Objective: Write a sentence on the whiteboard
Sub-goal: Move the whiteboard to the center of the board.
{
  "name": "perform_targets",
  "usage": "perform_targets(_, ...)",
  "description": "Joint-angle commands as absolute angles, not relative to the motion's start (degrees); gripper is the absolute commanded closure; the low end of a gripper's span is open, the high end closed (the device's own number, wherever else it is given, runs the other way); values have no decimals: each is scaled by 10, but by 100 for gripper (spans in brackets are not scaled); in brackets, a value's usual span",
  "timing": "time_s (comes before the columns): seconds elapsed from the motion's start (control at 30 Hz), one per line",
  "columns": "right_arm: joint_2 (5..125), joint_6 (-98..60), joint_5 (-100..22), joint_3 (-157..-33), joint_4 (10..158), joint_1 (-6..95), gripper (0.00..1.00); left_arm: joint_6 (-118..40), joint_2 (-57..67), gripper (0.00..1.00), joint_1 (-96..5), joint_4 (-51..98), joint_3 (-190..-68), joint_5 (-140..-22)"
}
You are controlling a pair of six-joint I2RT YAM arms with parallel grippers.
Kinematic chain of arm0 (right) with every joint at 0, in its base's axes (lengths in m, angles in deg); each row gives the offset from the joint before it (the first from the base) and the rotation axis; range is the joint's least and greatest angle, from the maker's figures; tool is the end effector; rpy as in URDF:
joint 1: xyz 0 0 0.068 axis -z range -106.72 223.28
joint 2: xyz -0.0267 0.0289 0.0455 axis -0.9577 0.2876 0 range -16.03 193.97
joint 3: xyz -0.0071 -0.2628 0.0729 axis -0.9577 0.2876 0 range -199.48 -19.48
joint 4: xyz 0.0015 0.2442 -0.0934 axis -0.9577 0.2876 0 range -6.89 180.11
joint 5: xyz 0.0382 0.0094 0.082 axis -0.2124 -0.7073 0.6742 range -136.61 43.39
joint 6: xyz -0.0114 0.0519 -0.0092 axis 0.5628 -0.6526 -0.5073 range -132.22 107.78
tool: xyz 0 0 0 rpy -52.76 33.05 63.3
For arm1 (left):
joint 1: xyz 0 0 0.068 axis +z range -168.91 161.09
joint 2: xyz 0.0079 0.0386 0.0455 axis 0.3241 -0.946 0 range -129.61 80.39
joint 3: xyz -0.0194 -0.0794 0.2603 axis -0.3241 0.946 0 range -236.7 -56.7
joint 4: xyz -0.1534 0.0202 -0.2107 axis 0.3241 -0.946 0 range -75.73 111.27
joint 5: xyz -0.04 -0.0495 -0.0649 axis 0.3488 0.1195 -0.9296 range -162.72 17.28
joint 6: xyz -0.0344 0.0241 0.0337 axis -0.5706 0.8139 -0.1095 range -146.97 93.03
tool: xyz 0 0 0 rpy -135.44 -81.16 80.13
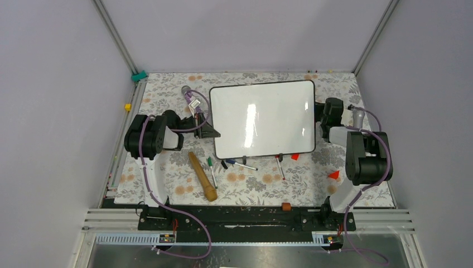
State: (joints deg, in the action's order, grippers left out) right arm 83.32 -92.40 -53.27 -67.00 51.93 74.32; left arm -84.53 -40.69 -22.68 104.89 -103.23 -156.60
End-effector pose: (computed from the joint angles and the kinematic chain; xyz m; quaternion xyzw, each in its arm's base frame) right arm 0.3638 -0.0107 0.1800 0.5594 0.6017 0.3251 0.4683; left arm 0.3531 -0.0586 0.1318 0.2350 0.6606 -0.6617 0.2656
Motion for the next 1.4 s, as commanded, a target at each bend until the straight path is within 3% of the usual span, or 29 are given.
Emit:
perform_targets(0.0,780,-893,-503,-631,469,711,100,-848,-362,100,-274,1057,-1001,-1567)
perform_targets(0.47,766,-900,-528,-599,457,713,100,-859,-358,100,-272,1059,-1009,-1591)
perform_targets(0.73,763,-889,-533,-606,466,716,100,-848,-352,69,-264,1058,-1000,-1586)
perform_targets(1.0,760,-879,-538,-613,475,723,100,-840,-338,63,-264,1058,-993,-1587)
perform_targets(1.07,760,-874,-540,-616,477,728,100,-836,-331,51,-263,1057,-989,-1588)
perform_targets(1.17,757,-865,-544,-622,488,729,100,-831,-322,6,-263,1058,-983,-1587)
perform_targets(1.2,757,-863,-545,-623,490,737,100,-829,-321,2,-262,1057,-981,-1587)
perform_targets(1.37,755,-859,-547,-623,496,755,100,-825,-312,1,-260,1057,-977,-1587)
